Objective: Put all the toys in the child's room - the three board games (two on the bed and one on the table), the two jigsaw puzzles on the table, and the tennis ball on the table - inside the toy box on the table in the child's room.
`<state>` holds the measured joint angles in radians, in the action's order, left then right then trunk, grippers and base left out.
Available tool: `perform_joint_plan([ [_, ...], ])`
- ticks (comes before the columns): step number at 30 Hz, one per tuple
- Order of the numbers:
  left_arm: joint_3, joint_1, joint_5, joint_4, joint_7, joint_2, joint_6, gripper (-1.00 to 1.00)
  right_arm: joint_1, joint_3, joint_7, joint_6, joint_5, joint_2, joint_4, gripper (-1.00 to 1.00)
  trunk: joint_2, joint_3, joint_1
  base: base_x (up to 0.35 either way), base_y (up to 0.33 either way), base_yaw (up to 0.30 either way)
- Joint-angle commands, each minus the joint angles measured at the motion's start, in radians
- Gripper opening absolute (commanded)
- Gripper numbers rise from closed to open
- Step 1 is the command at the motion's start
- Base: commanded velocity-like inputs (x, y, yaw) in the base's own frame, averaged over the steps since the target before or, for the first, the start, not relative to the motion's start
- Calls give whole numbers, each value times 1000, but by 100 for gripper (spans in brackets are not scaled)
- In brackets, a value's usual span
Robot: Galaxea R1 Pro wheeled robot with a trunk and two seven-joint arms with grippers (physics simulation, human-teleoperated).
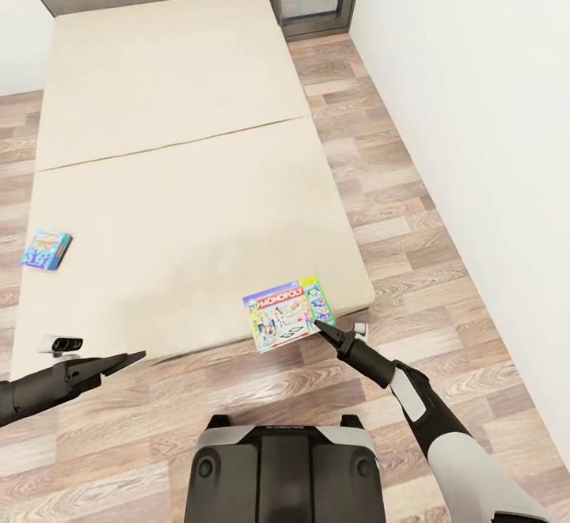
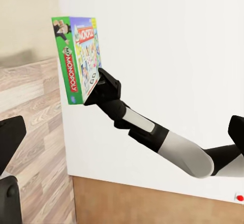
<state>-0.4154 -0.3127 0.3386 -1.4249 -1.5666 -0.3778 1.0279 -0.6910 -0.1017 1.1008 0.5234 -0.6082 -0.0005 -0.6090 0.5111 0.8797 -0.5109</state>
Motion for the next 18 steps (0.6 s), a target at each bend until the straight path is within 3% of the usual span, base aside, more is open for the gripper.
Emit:
perform_joint_plan([
  [1,0,0,-1,0,-4,0,11,100,3,-1,1,3,-7,0,0,-100,-6,-2,3,0,0,0],
  [9,1,0,-1,0,-4,-1,11,100,23,-5,-10,-14,-2,-2,-2,-100,-62,-28,34,0,0,0],
  [18,3,0,-1,0,-4,-1,11,100,25,-6,-20,-19,0,-31,6,-100,-111,-49,61,0,0,0],
])
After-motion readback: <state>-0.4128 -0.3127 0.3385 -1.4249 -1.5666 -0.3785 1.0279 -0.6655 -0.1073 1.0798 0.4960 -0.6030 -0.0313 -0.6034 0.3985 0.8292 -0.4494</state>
